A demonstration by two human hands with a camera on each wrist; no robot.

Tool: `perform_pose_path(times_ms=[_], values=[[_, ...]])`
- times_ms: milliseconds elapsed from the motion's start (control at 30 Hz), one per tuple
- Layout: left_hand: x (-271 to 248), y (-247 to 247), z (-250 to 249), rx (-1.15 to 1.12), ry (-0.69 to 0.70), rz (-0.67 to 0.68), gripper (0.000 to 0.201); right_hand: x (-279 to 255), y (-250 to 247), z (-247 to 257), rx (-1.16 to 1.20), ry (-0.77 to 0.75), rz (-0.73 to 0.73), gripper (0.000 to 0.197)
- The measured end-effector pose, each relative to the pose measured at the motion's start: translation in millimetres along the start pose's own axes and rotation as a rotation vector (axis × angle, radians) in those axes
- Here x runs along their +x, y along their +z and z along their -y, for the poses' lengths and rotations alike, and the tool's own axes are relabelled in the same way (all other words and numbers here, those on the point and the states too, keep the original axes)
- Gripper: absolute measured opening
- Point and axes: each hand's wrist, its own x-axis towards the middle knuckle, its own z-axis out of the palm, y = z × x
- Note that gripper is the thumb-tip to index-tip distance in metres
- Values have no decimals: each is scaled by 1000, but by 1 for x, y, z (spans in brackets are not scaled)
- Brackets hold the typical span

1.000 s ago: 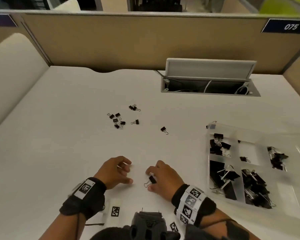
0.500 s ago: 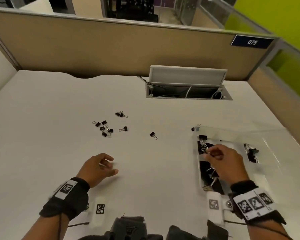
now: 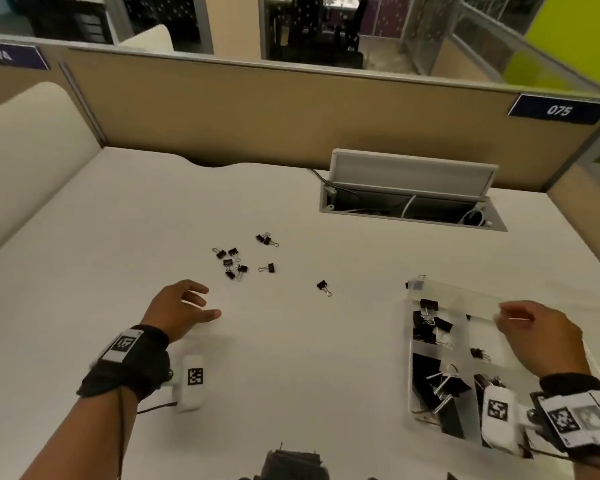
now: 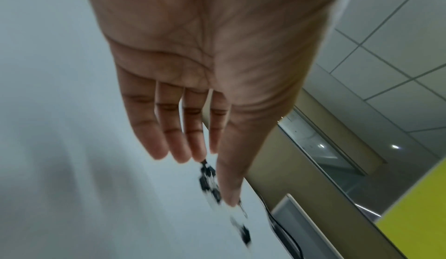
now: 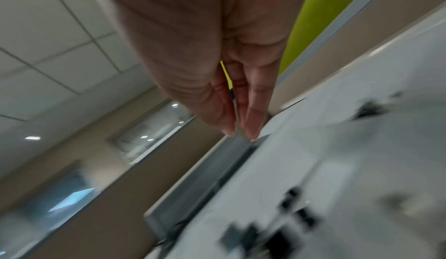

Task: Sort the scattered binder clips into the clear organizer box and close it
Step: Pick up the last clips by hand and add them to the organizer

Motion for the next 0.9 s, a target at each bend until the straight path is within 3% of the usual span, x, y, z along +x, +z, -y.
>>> perform_pose_path(times_ms=[133,267,367,533,633,733,900], values=[[26,-31,-2,9,4,-134,70,-18,58,98,142,-266,201,22],[51,-38,-6,26,33,-109,90,-19,155,160,-37,-280,474,61],[66,-34,-2,81,73,-45,100,-15,201,182,-166,-207,490,68],[95,-22,14,255,164,112,109,-12,239,207,-241,-254,491,36],[112,-16,14,284,218,173,109,-15,256,224,-191,-314,537,30],[126,-11,9,277,255,235,106,-19,268,244,-116,-307,564,38],[140,-4,2,293,297,279,100,-22,284,271,-80,-284,623,73]])
